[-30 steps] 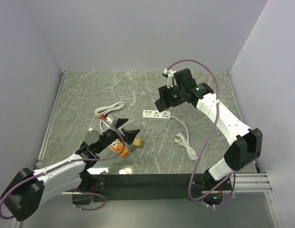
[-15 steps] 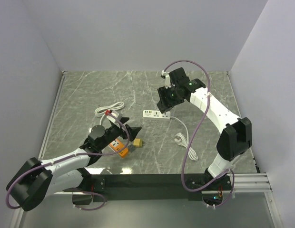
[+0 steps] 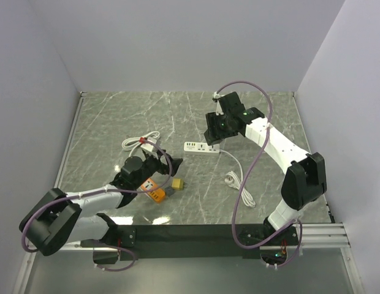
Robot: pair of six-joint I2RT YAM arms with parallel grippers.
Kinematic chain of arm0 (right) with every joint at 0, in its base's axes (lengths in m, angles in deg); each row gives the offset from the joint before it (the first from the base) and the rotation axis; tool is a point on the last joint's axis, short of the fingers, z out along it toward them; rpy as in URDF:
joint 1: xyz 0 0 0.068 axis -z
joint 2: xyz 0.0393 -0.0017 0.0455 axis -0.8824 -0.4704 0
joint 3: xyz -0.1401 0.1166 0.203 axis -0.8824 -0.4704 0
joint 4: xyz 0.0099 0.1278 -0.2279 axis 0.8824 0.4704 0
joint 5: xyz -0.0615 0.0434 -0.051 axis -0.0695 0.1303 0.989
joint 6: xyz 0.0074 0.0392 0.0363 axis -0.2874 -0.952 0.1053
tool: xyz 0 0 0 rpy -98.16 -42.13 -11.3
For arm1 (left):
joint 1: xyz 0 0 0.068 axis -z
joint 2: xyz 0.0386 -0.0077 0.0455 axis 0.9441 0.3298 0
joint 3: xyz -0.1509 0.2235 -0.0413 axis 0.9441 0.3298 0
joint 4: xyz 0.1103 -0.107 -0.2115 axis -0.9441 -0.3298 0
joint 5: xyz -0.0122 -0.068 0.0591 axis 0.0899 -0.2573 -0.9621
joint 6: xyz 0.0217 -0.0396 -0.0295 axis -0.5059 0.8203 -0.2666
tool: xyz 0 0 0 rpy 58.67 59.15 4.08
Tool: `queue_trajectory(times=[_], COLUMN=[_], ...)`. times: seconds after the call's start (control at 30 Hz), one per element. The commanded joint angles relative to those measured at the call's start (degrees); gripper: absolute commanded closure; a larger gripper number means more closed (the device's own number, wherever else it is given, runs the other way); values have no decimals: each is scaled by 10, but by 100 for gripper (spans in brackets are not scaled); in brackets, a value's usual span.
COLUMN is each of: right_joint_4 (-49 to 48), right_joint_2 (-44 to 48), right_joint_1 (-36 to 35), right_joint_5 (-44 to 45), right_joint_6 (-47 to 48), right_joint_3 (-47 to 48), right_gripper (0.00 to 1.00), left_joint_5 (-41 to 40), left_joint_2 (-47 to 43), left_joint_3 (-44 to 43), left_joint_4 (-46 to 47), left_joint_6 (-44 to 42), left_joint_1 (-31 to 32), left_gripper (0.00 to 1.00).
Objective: Insert the plug
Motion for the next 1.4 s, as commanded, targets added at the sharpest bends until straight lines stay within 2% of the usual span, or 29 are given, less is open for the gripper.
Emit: queue_trajectory(times=[0.0,0.3,0.43,0.6,0.7,0.83,1.1,1.37], right_joint_4=[-42,-67,-60,-17,13,21,27,10], right_joint_2=[25,27,32,19,5,20,18,-8], right_joint_1=[3,4,4,15,14,15,20,23], right_joint_5=[28,22,-31,-56,-65,-83,-95,-83], right_joint_6=[-36,-33,39,88,154,222,248,274], right_joint_3=[-5,-39,-38,-10,14,-5,0,-4], right_gripper=[100,100,100,100,100,100,100,100], left_joint_5=[-42,-42,-24,20,45,62,57,47], left_joint_2=[13,68,47,40,48,48,58,110], left_joint_3=[-30,-43,-31,-40,-38,-35,-47,-66], left_joint_4=[44,77,77,46,55,56,48,49], left_joint_6=[24,38,25,-9,-10,-13,0,23], left_joint_1=[-2,-3,-3,-4,-10,-13,-24,-30], left_gripper=[1,1,1,0,1,1,1,2])
